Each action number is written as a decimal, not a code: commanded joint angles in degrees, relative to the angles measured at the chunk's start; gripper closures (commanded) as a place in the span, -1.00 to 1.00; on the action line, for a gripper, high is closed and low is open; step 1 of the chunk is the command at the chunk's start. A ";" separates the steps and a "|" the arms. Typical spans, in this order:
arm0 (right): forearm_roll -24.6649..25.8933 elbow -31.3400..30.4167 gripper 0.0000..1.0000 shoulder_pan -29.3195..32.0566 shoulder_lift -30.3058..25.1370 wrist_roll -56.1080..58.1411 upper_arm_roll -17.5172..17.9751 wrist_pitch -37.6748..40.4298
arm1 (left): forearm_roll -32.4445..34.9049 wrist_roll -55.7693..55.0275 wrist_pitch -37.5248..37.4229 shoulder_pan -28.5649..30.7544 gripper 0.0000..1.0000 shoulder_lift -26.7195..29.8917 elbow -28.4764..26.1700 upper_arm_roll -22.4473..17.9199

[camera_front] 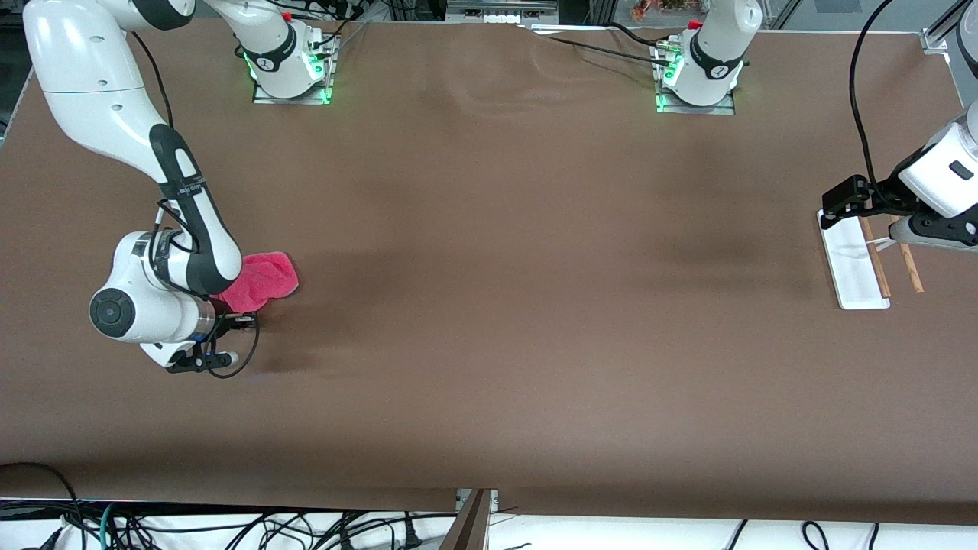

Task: Pass towel and hang on rack
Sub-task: 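Close the right gripper on the pink towel's corner, then lift the towel with the right gripper while the left gripper approaches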

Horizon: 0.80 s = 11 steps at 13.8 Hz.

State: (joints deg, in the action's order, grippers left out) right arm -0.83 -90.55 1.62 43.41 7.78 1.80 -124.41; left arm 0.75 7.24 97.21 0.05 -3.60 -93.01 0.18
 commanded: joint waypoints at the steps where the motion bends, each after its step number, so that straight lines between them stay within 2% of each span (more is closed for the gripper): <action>1: -1.02 0.63 1.00 0.32 -1.75 1.36 0.39 2.49 | -1.36 0.76 -0.88 0.57 -1.00 -0.44 1.17 0.26; 7: -0.85 17.57 1.00 -0.04 -1.84 1.53 1.44 17.25 | -1.27 0.76 -0.88 0.57 -1.00 -0.44 1.17 0.26; 8: -0.76 19.78 1.00 0.05 -2.01 1.80 2.75 19.62 | -1.27 0.76 -0.88 0.57 -1.00 -0.44 1.17 0.26; 11: -0.93 24.62 1.00 0.05 -4.82 1.80 3.38 24.72 | -1.36 0.76 -0.88 0.57 -1.00 -0.44 1.17 0.26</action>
State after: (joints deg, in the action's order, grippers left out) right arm -0.84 -69.14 1.30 39.87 8.34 4.53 -103.55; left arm 0.75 7.24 97.21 0.05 -3.61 -93.01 0.18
